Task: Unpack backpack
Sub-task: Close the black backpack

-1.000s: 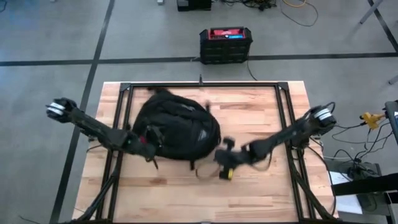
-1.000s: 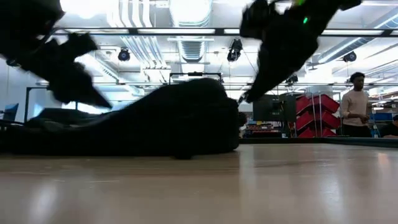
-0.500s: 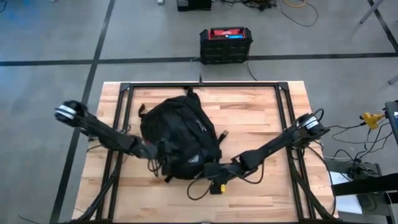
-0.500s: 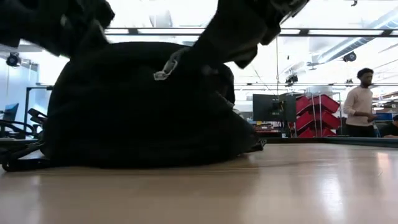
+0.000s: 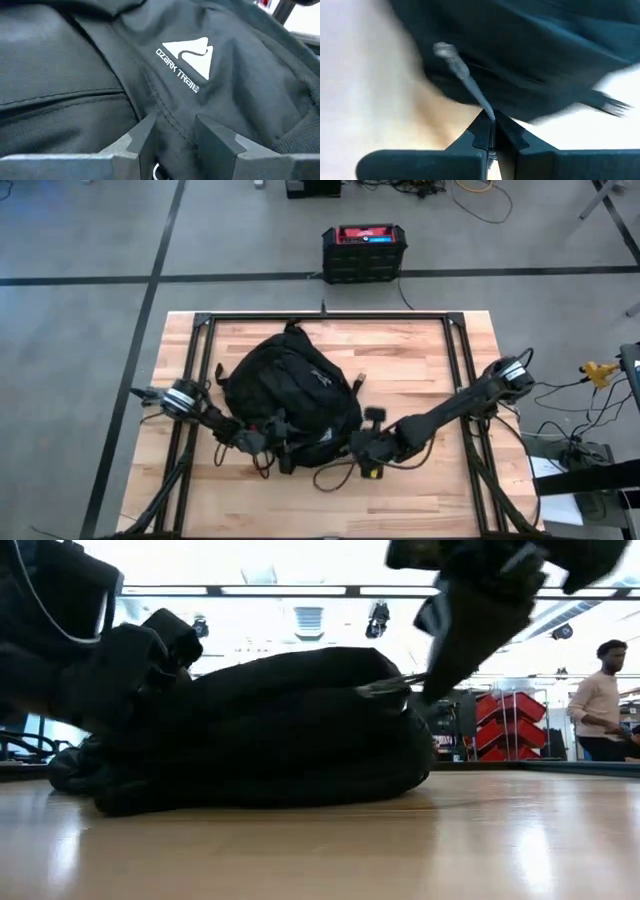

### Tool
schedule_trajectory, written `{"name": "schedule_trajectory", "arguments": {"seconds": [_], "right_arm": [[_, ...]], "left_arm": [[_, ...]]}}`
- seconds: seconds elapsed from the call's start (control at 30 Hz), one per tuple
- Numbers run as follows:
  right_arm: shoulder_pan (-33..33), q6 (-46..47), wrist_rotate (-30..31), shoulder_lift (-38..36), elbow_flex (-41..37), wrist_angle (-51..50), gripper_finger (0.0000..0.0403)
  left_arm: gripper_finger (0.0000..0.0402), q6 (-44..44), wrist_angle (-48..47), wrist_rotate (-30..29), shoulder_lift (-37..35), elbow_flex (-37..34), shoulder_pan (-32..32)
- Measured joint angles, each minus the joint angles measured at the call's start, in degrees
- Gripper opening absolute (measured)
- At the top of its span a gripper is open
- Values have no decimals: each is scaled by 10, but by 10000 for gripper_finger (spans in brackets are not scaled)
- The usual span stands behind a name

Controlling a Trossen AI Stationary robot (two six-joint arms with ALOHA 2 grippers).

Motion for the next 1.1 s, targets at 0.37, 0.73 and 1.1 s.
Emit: {"name": "schedule_trajectory", "arguments": {"seconds": [0.37, 0.73, 1.1], "right_arm": [[-83, -57, 213, -89, -9, -111, 0], [-74, -20, -116, -6, -57, 193, 0], [-27, -91, -280, 152, 84, 404, 0]], "left_arm": [[119, -16, 32, 1, 10, -1, 0], [119, 47, -219, 49, -194, -21, 7], [119, 118, -649, 101, -547, 40, 96]]}}
